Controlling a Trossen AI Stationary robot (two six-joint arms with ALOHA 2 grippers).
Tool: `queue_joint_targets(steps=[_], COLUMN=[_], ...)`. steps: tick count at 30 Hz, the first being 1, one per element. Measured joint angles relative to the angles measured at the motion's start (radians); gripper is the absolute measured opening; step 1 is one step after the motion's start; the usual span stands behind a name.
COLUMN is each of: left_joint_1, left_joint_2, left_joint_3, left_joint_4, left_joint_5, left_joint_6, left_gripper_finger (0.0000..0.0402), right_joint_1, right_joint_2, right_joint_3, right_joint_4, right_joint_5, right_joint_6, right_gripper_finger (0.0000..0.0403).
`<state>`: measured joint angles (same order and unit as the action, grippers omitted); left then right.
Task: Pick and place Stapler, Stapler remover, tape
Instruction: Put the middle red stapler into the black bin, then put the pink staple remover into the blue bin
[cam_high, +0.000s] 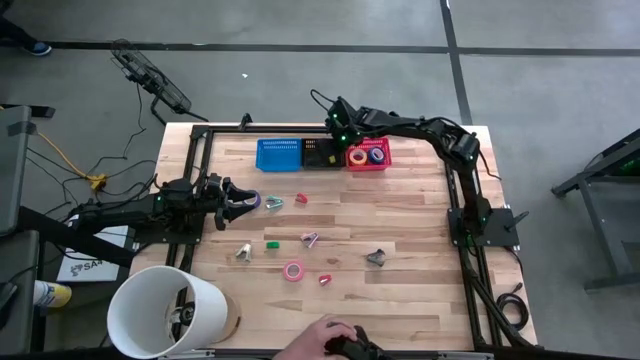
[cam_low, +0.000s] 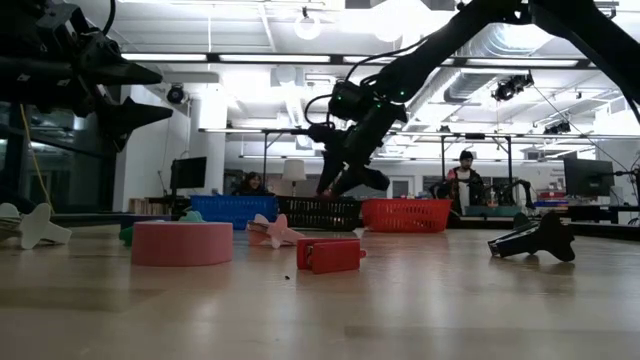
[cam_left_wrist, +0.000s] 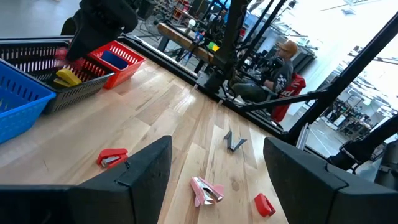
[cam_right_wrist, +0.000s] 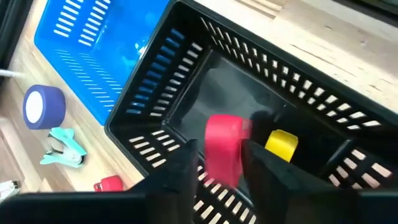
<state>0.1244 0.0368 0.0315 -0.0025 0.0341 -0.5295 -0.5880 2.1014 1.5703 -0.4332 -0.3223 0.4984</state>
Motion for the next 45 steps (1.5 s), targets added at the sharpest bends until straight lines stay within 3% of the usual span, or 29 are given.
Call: queue_joint_targets(steps=[10,21,27,39,45], left_joint_1=[0.0,0.0,0.0,0.0,0.0], left_joint_2=[0.0,0.0,0.0,0.0,0.0], left_joint_3=[0.0,0.0,0.0,0.0,0.0], left_joint_4=[0.0,0.0,0.0,0.0,0.0], left_joint_5=[0.0,0.0,0.0,0.0,0.0], left_joint_6=[0.0,0.0,0.0,0.0,0.0], left_gripper_finger=[0.025,0.025,0.025,0.025,0.025], right_joint_1=[-0.002,0.002,0.032,0.169,0.249], right_joint_2=[-0.006,-0.103,-0.146,-0.159,-0.159], right_joint_3=[0.0,0.0,0.0,0.0,-0.031], right_joint_4=[0.003,0.0,-0.005,-0.019,0.029], right_joint_5=[-0.008,0.002,0.009,-0.023,0.0], right_joint_6=[0.001,-0.086,-0.236,-0.567,-0.641], right_gripper_finger=[0.019,0.0193,0.0193,0.0193,0.0193])
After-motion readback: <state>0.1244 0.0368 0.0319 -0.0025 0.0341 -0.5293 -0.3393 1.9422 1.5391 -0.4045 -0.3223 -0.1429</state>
